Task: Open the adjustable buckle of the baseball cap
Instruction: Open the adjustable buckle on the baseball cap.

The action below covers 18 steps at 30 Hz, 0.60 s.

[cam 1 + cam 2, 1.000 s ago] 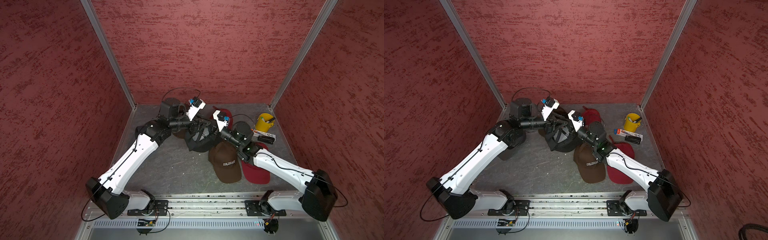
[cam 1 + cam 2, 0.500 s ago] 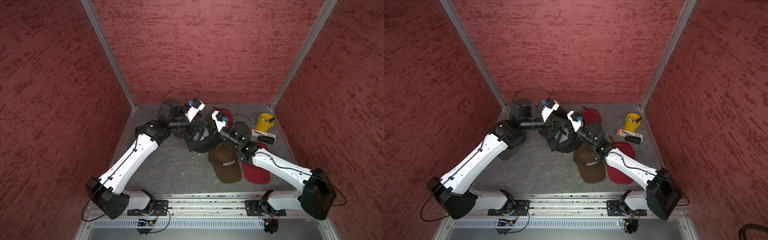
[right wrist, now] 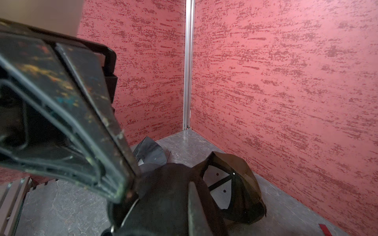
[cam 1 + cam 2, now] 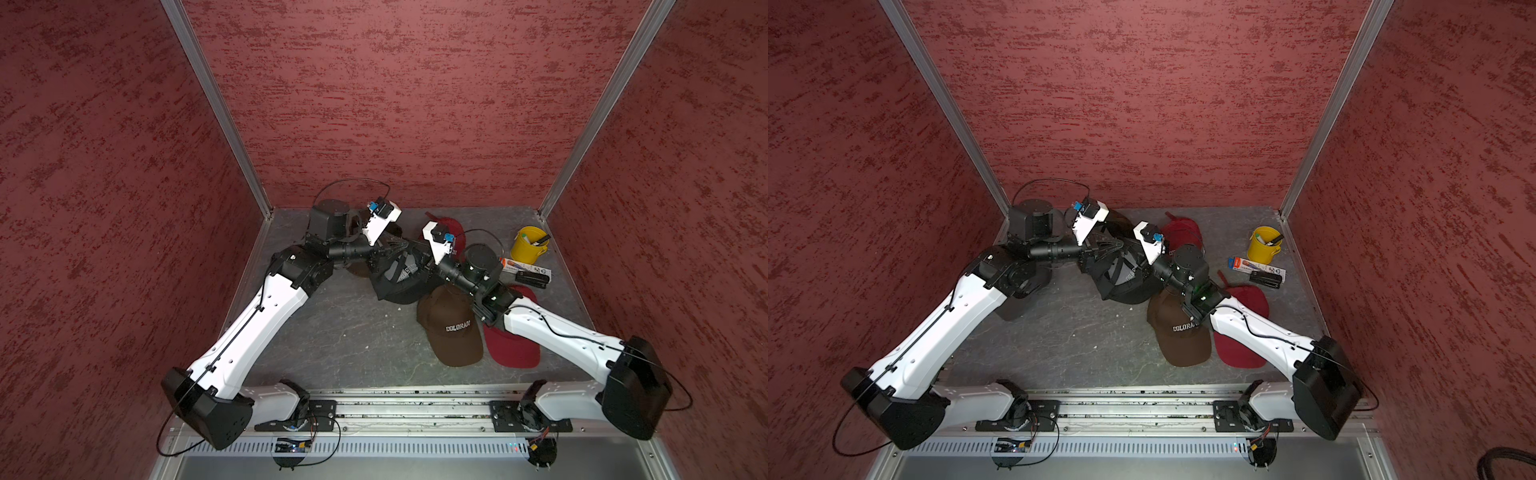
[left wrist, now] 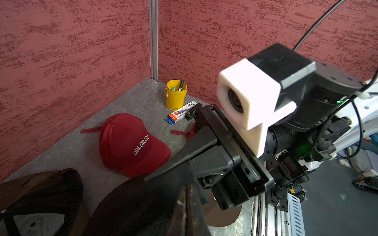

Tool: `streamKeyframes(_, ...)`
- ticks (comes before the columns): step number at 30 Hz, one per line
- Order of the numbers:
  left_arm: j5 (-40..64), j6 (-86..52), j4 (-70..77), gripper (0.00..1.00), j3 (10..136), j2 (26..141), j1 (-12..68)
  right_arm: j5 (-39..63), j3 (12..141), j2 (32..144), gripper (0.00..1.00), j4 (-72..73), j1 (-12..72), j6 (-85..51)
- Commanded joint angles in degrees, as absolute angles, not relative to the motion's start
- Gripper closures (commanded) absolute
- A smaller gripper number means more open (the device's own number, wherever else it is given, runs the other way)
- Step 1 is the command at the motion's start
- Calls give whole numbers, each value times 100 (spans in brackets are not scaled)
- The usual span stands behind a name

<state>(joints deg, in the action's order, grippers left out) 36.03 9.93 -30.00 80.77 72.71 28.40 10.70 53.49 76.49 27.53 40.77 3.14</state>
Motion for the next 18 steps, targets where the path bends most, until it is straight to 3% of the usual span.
streamKeyframes(1, 3624, 1072, -3111, 100, 7948, 7063, 2769, 844, 5350, 7516, 100, 2865, 4067, 186)
streamKeyframes(16, 3523, 970, -3152, 100, 7664, 6768, 2689, 812, 5370, 7524, 100, 2918, 4050, -75)
streamKeyframes(18, 3379, 906, -3066, 82, 7653, 6746, 2689, 809, 5370, 7523, 100, 2901, 4051, -88)
